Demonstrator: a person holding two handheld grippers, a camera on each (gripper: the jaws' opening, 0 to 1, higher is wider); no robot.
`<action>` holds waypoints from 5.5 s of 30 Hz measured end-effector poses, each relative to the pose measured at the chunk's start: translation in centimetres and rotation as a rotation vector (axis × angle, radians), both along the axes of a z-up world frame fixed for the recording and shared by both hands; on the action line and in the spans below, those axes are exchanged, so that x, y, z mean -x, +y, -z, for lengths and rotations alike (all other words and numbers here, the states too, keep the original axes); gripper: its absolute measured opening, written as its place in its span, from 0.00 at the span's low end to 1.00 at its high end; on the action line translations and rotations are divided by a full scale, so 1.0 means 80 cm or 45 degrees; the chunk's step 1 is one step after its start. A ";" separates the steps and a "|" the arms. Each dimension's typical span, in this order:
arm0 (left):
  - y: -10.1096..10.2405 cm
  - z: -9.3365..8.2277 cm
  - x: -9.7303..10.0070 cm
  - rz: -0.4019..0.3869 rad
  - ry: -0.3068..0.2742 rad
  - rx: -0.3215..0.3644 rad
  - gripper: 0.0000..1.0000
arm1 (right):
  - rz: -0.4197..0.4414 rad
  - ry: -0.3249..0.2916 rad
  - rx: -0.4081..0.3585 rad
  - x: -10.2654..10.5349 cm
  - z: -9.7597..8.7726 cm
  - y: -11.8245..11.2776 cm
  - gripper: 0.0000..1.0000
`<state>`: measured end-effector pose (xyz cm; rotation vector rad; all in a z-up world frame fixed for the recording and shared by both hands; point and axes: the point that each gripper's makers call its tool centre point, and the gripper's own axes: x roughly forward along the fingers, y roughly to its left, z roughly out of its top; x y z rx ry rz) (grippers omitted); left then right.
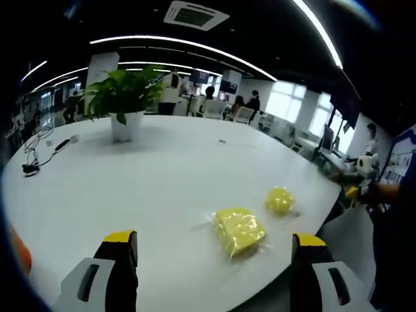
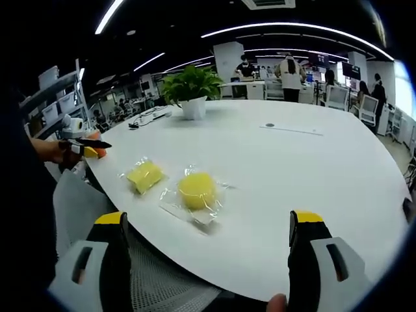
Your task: Compare the silicone blocks by pressing each to a similar depth, holding the contact briefly, and releasing to observe deformation and rebound differences across the visible hardness samples.
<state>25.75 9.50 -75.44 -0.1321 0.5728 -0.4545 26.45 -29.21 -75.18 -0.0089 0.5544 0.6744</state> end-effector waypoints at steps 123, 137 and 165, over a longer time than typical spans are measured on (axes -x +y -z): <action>-0.326 0.042 -0.146 0.248 0.450 0.711 0.00 | -0.079 0.056 -0.108 -0.003 0.013 -0.013 0.96; -0.371 -0.029 -0.093 0.709 0.104 0.374 0.00 | -0.104 0.023 -0.127 0.005 0.000 -0.009 0.96; -0.348 -0.173 -0.111 0.664 -0.160 0.249 0.00 | -0.176 -0.134 -0.226 -0.016 -0.058 -0.001 0.96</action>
